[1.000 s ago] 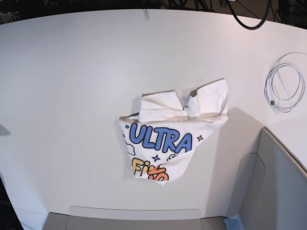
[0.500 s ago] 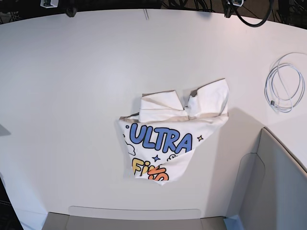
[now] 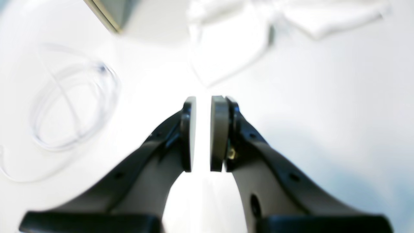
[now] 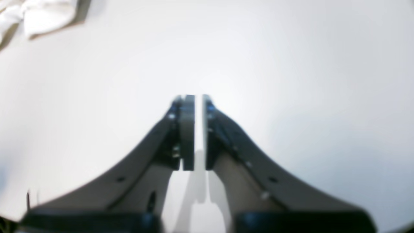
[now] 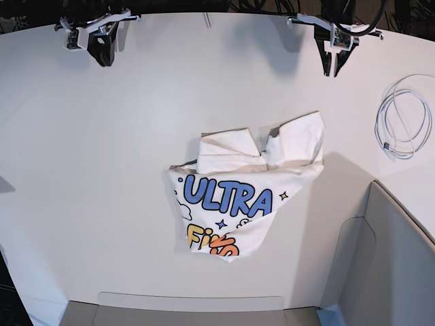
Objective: Layout the t-shirt on the table in an organized manner, then fold the t-shirt properly
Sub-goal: 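Move the right gripper down to the folded edge of the white t-shirt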
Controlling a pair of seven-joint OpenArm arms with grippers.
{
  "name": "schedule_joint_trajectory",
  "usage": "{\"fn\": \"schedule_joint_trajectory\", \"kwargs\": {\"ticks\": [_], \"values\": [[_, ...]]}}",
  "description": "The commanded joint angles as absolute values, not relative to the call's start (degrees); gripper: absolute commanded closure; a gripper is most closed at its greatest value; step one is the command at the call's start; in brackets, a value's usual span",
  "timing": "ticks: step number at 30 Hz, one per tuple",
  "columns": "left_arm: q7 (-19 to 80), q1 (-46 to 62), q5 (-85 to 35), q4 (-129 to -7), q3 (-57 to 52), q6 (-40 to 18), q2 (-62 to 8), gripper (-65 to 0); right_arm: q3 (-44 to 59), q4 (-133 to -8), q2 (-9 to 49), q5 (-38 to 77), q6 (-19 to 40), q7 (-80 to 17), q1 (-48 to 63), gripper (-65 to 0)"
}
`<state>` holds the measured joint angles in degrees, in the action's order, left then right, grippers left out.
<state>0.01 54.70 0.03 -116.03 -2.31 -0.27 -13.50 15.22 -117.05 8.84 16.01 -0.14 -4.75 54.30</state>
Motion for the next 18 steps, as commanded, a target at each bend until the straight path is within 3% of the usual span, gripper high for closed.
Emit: {"fn": "schedule_joint_trajectory", "kwargs": {"ticks": [1, 4, 9, 14, 18], "values": [[-0.9, 53.9, 0.0, -117.0, -3.1, 0.1, -13.8, -9.5, 15.3, -118.1, 9.0, 15.3, -0.3, -4.1, 53.3, -8.1], [-0.6, 49.4, 0.0, -117.0, -4.0, 0.0, -13.8, -9.5, 15.2, -118.1, 9.2, 13.7, 0.0, -5.0, 48.0, -8.8], [10.2, 40.2, -0.9, -117.0, -4.1, 0.0, -13.0, -9.5, 10.9, -118.0, 9.8, 9.8, 0.0, -8.4, 36.2, -8.8], [11.5, 37.2, -11.6, -117.0, -9.8, 0.0, -11.9, -9.5, -1.5, -117.9, 9.5, -2.4, 0.0, -14.5, 25.5, -9.0], [18.9, 34.7, -20.5, -117.0, -16.0, -3.2, -11.7, -9.5, -9.1, -116.8, 8.0, -9.5, 2.7, -14.9, 19.1, -9.1]]}}
